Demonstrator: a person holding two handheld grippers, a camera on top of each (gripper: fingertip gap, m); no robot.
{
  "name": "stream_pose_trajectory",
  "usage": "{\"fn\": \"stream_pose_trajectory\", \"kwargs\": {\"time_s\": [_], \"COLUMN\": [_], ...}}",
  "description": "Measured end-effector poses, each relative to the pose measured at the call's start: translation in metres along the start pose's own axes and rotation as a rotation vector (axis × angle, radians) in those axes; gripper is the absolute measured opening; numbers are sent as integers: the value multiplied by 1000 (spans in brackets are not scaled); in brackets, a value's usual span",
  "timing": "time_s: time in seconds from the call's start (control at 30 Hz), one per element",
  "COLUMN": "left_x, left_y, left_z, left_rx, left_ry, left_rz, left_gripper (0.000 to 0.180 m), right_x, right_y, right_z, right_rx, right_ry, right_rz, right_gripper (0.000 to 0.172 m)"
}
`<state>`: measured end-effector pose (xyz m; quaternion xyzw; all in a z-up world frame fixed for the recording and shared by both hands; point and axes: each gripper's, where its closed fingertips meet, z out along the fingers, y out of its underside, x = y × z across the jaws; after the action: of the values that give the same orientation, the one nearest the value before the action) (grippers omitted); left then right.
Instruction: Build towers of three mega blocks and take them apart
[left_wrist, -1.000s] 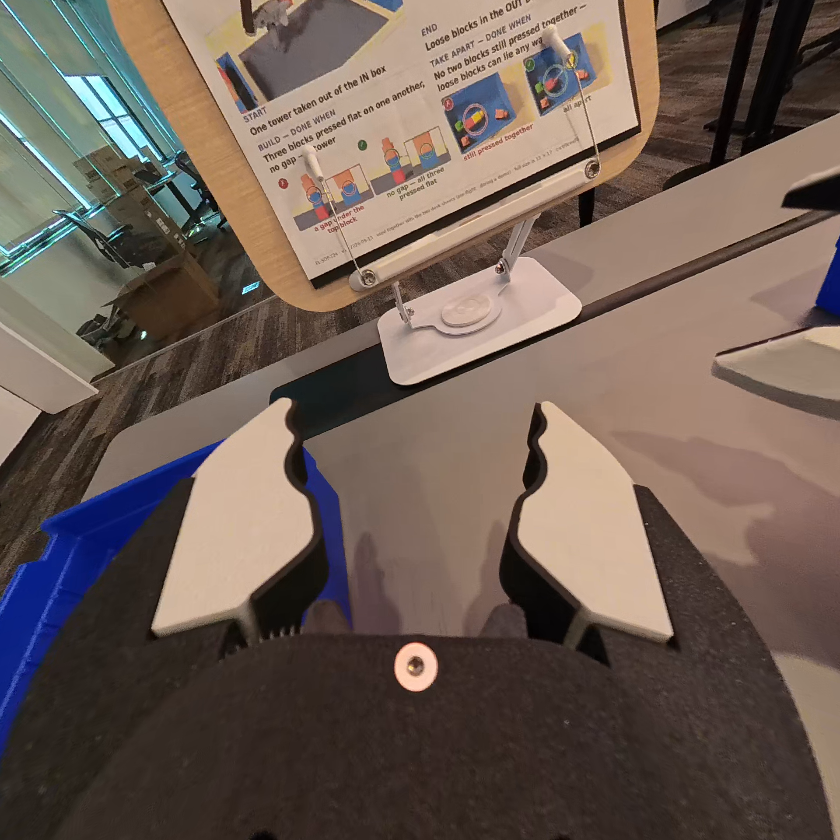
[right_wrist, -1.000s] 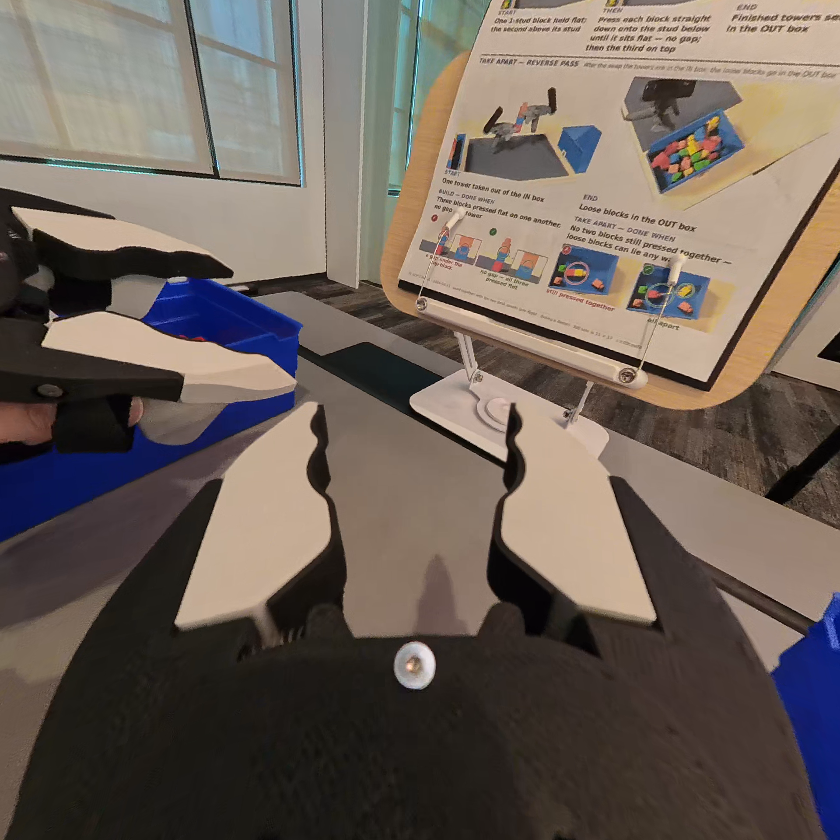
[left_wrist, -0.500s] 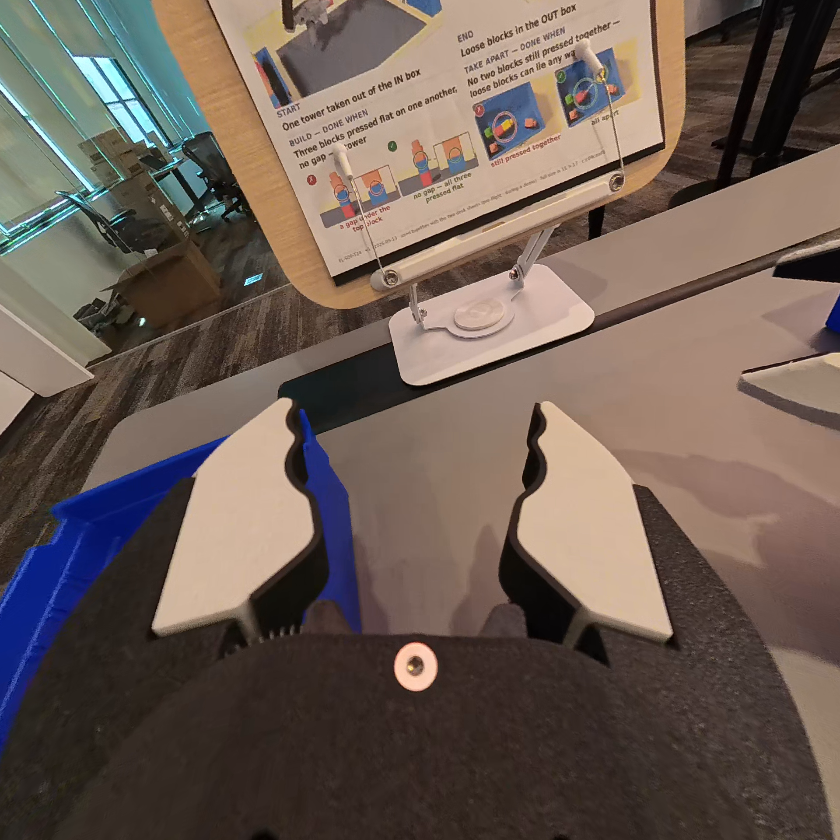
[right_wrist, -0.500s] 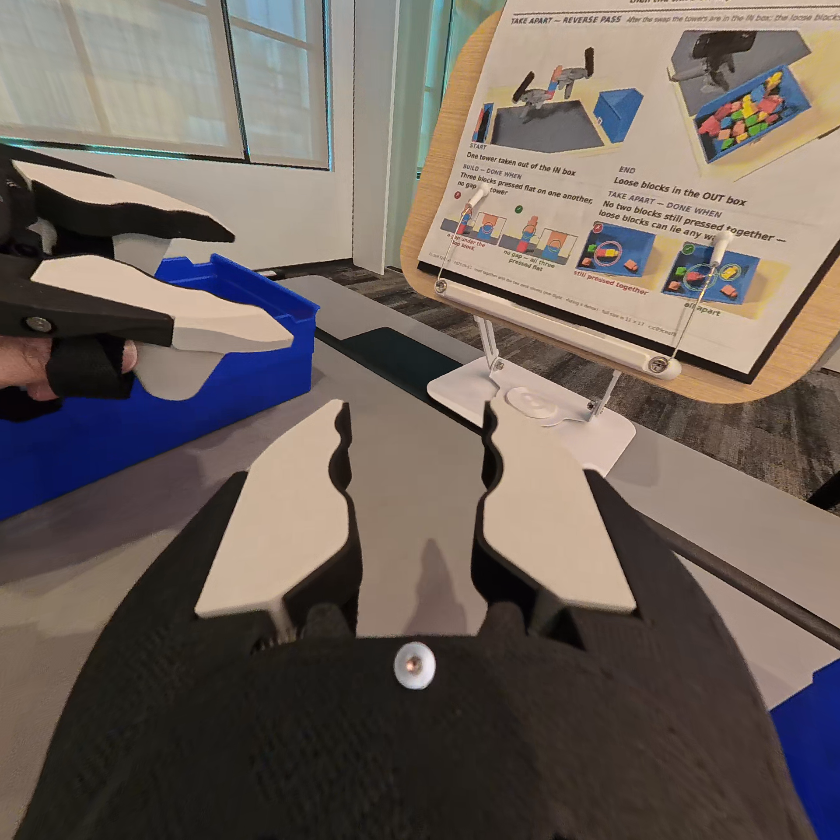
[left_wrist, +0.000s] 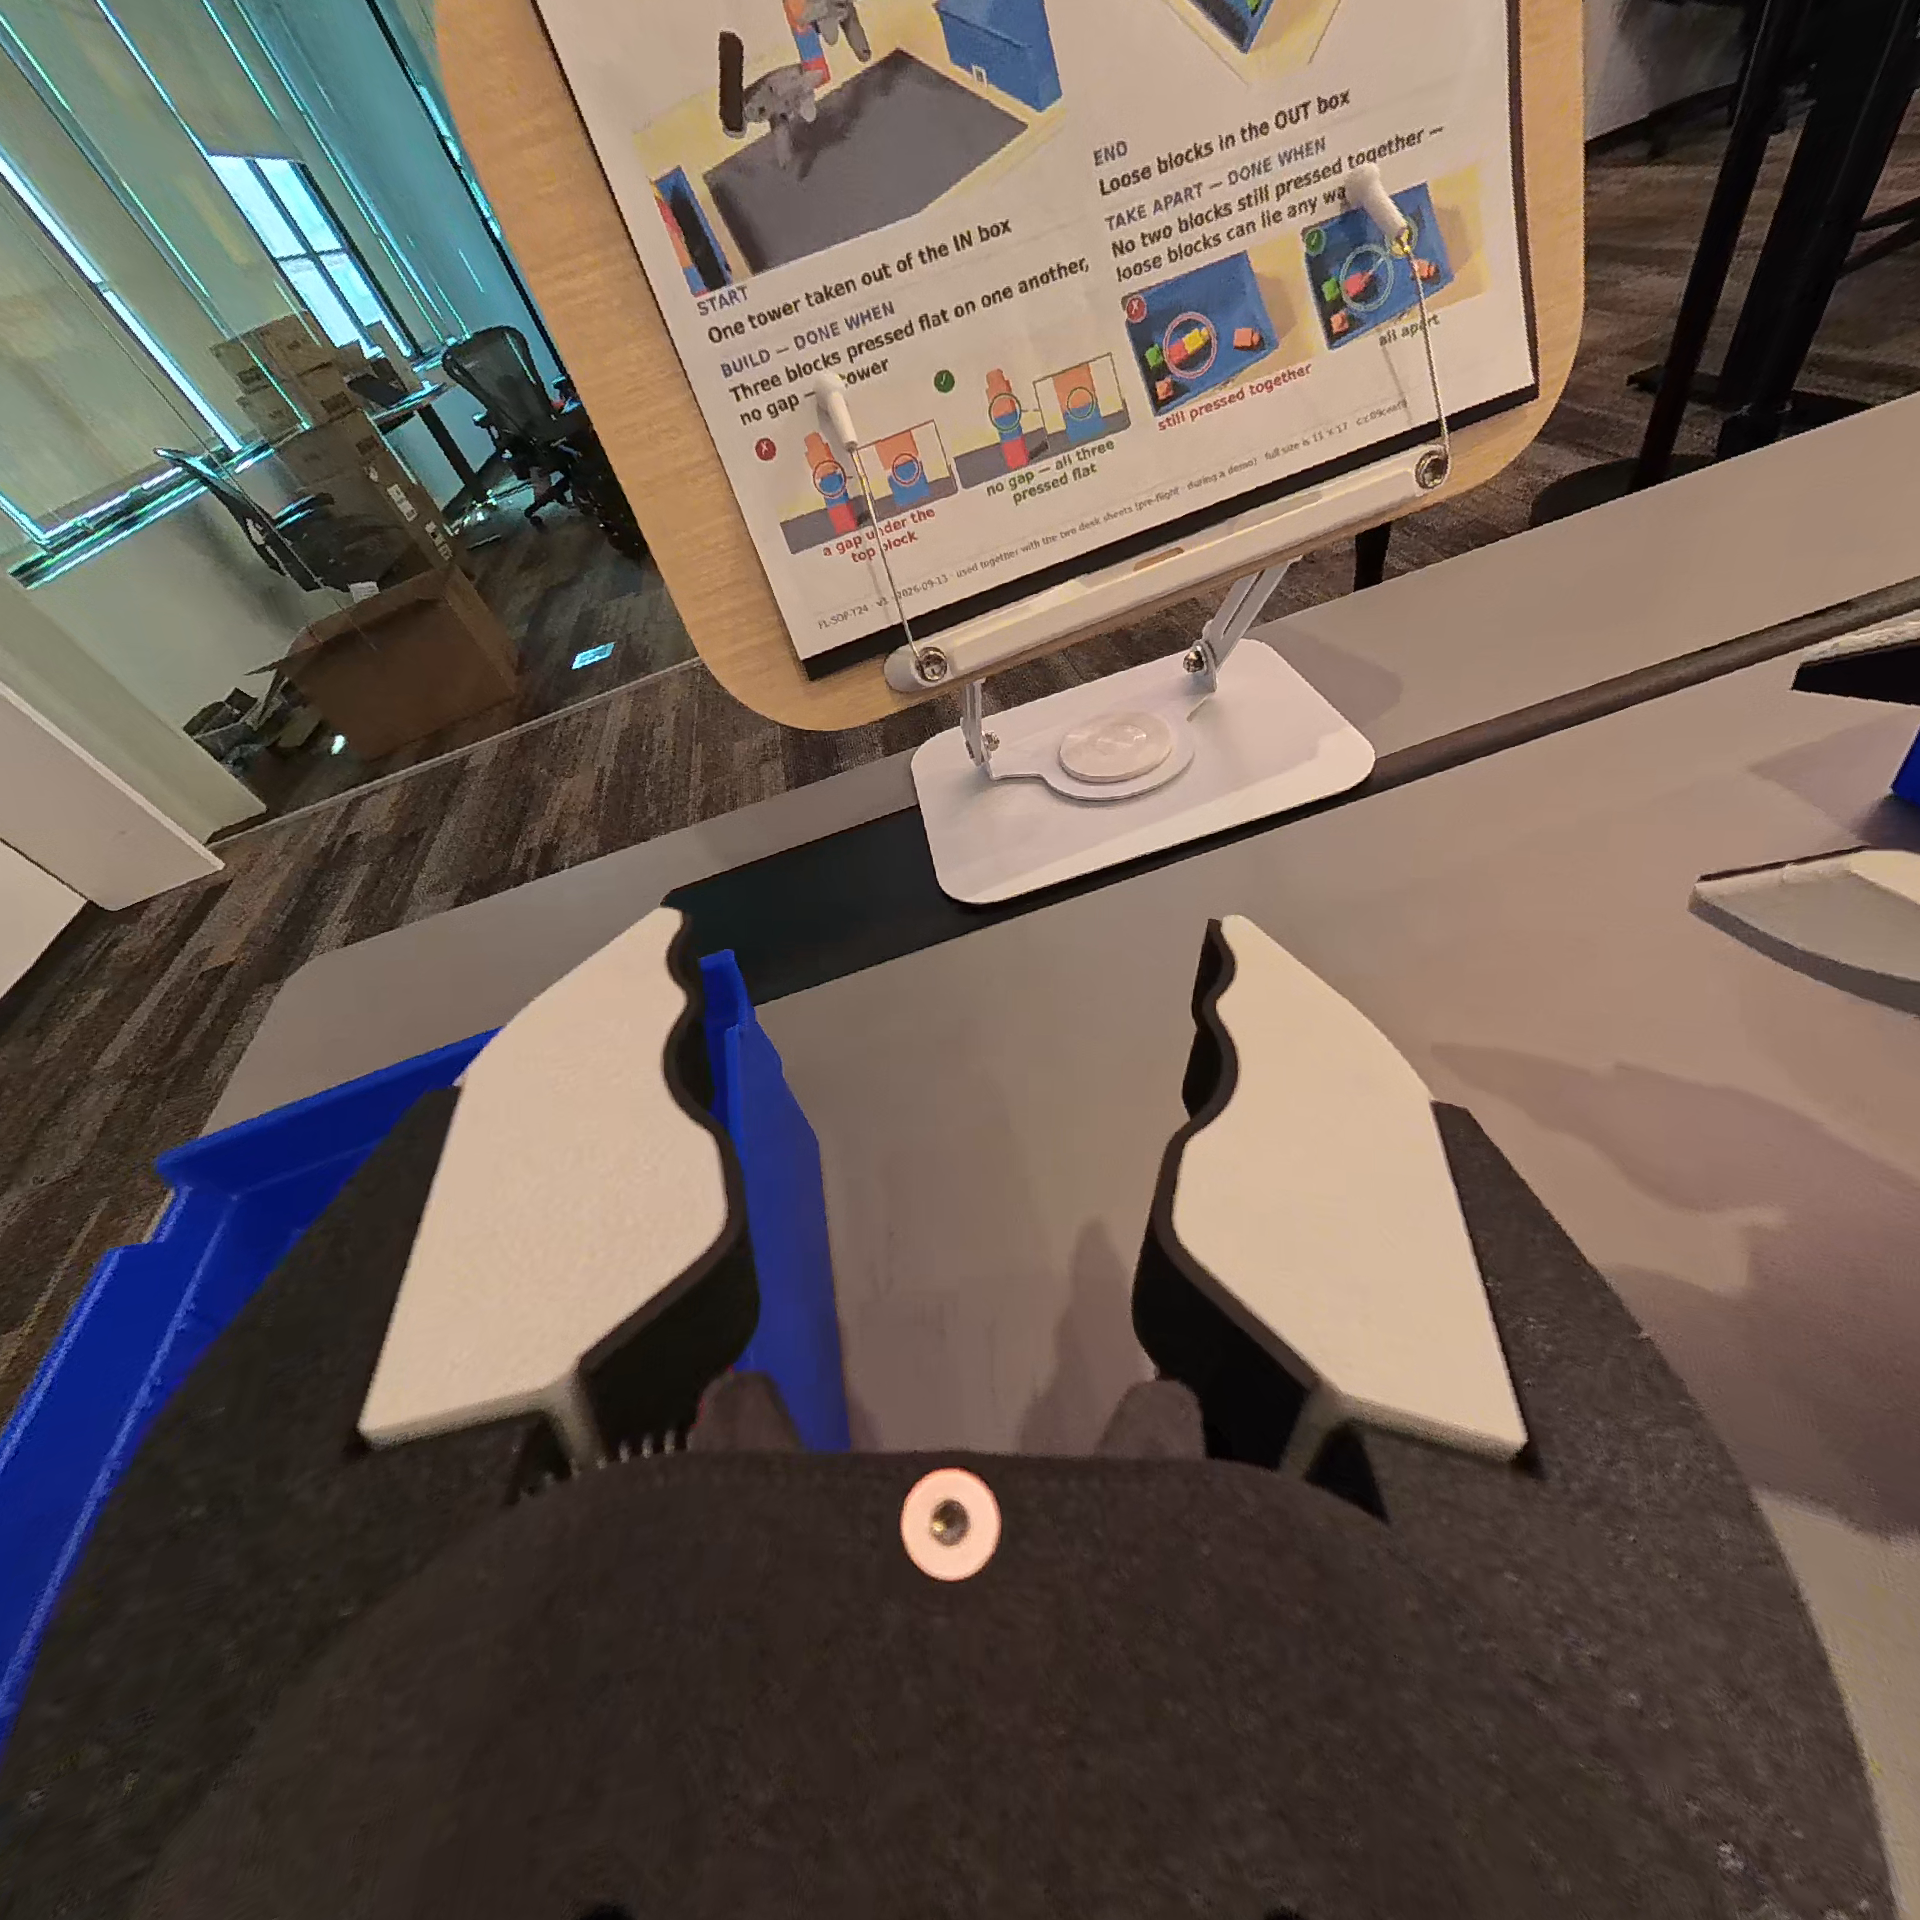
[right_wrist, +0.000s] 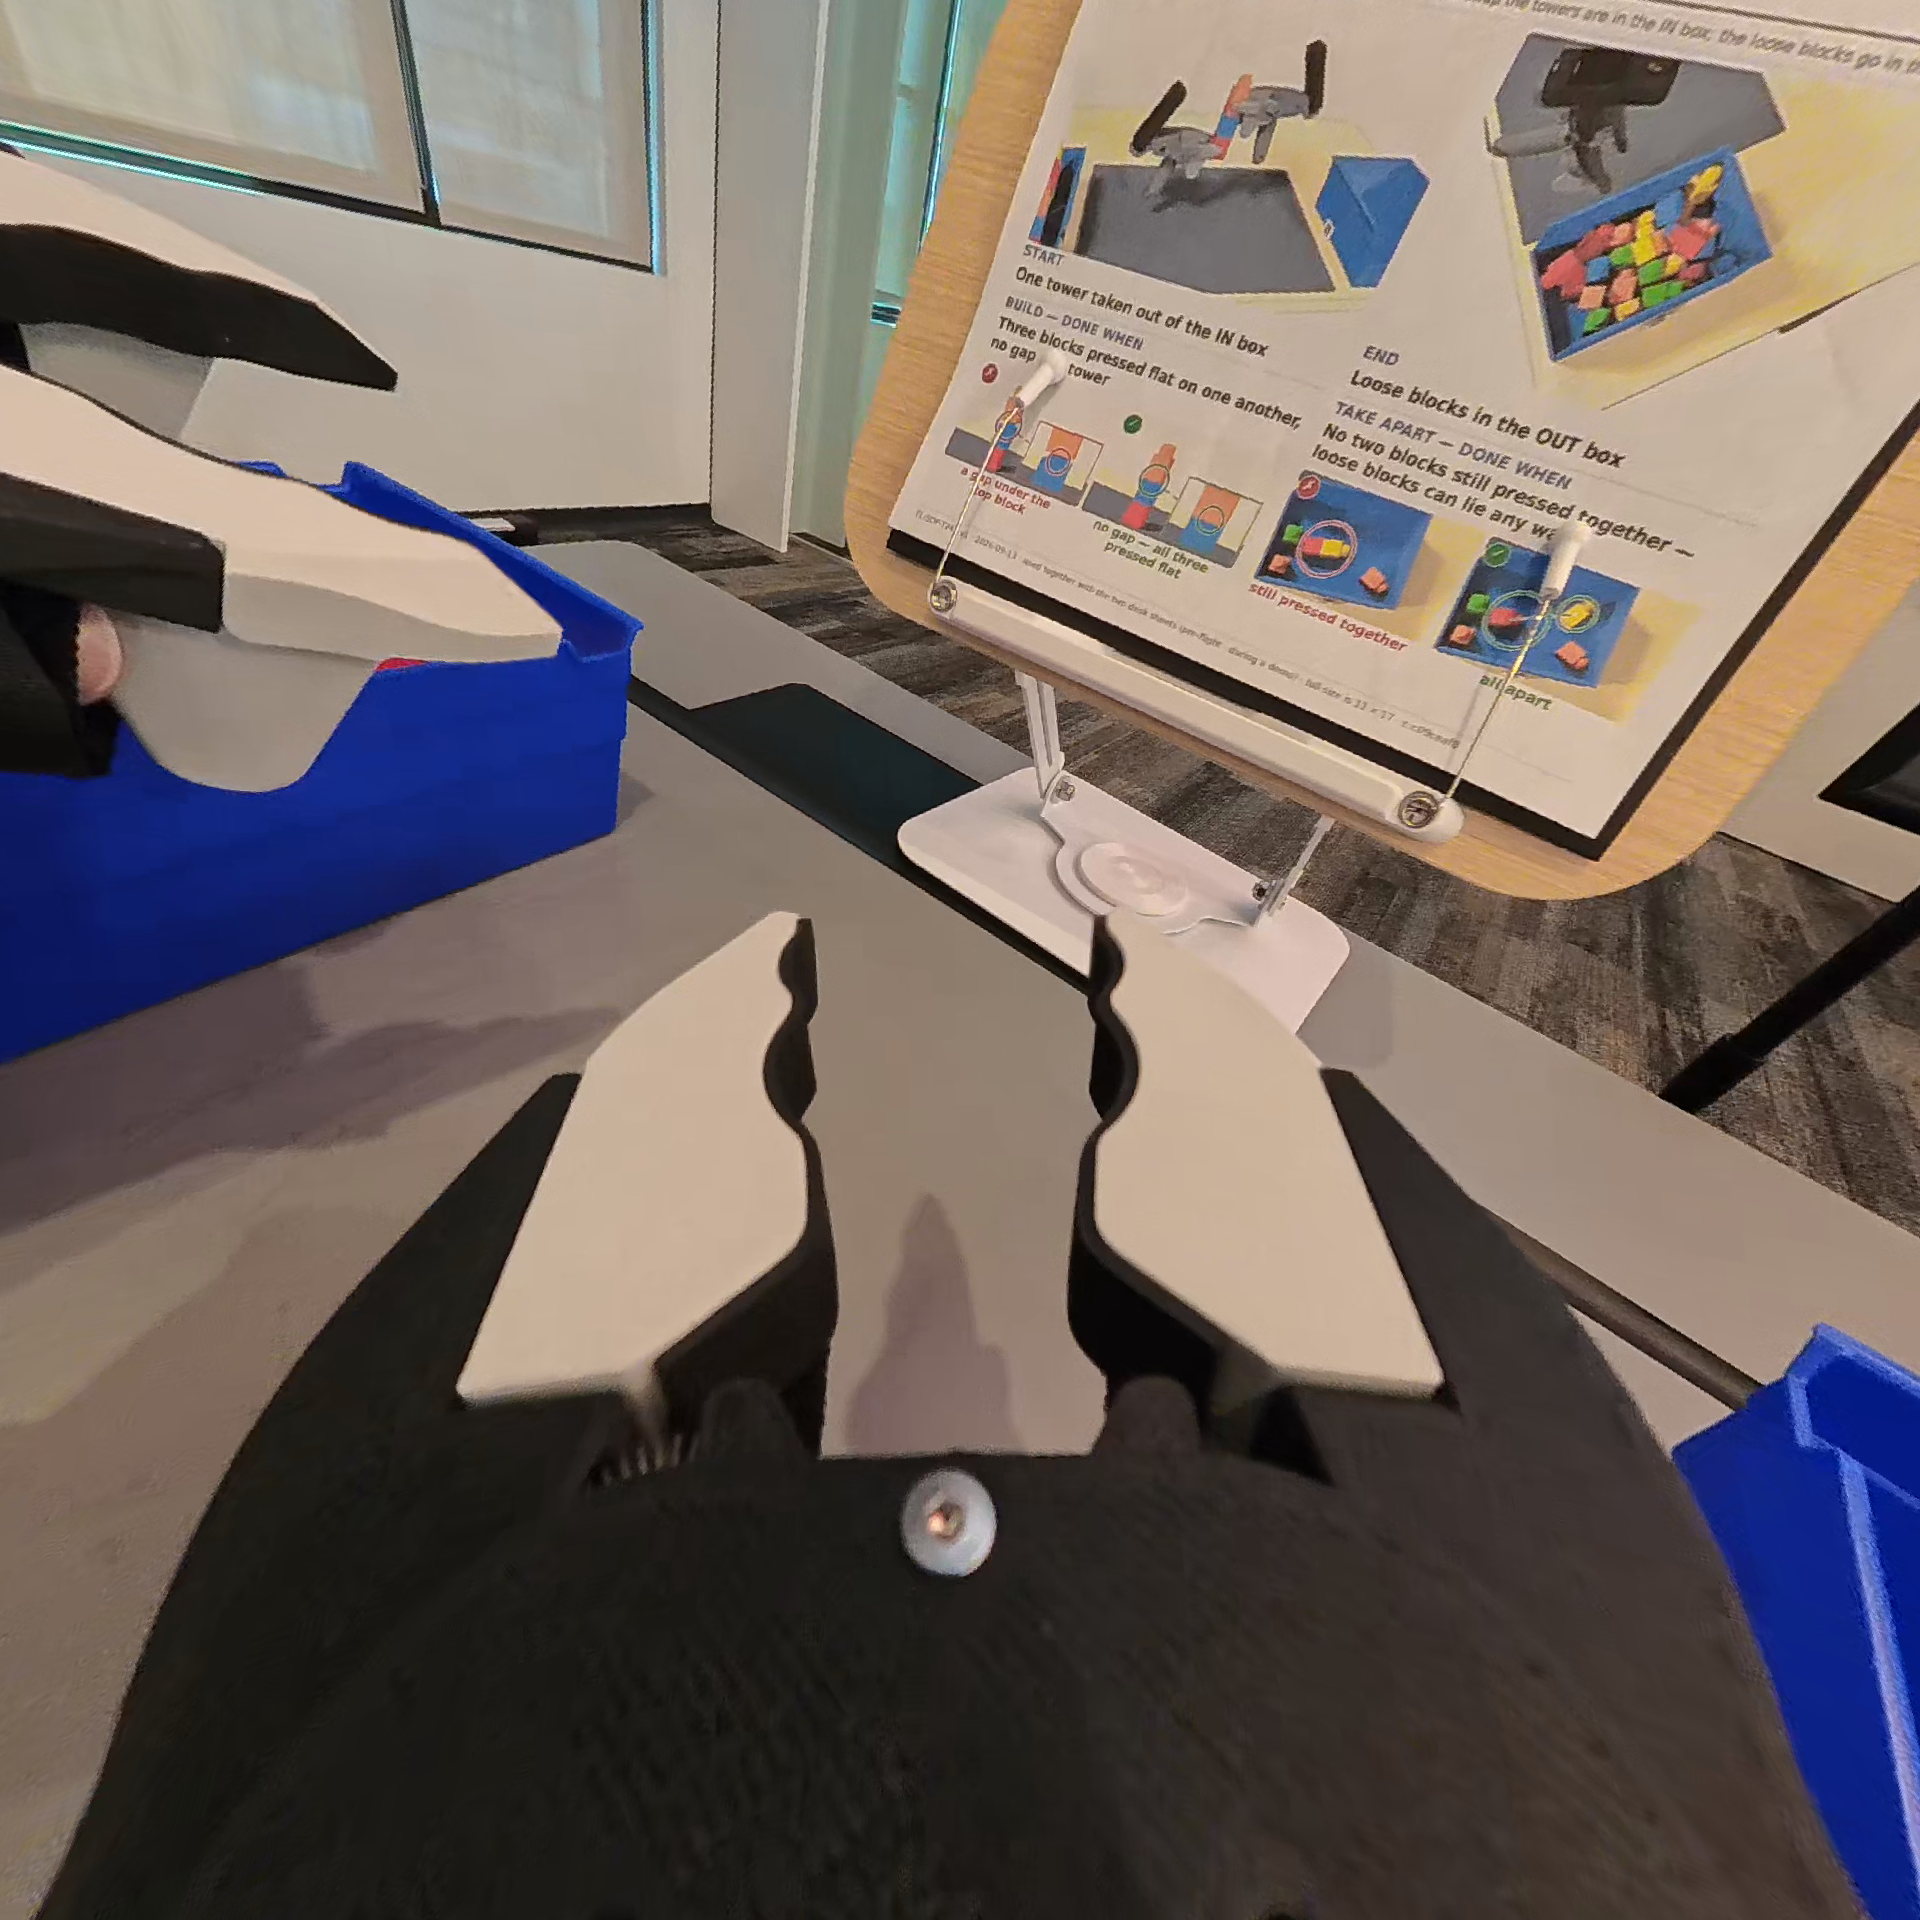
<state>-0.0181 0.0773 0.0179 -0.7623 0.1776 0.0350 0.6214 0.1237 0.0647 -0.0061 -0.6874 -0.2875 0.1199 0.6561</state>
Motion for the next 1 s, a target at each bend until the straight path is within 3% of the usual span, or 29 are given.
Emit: {"fn": "stream_pose_trajectory", "kwargs": {"time_s": [0.6, 1.0], "left_x": [-5, -7], "left_y": [-19, -23], "left_z": [-12, -15], "left_rx": [92, 106], "left_ry": [-48, -57], "left_rz": [7, 8], "left_gripper": [90, 90], "right_x": [13, 15], "right_y": [-34, -24], "right_z": [-20, -15], "right_rx": [131, 79], "right_ry": [117, 123], "right_rz": [-137, -135], "right_gripper": [55, 57]}}
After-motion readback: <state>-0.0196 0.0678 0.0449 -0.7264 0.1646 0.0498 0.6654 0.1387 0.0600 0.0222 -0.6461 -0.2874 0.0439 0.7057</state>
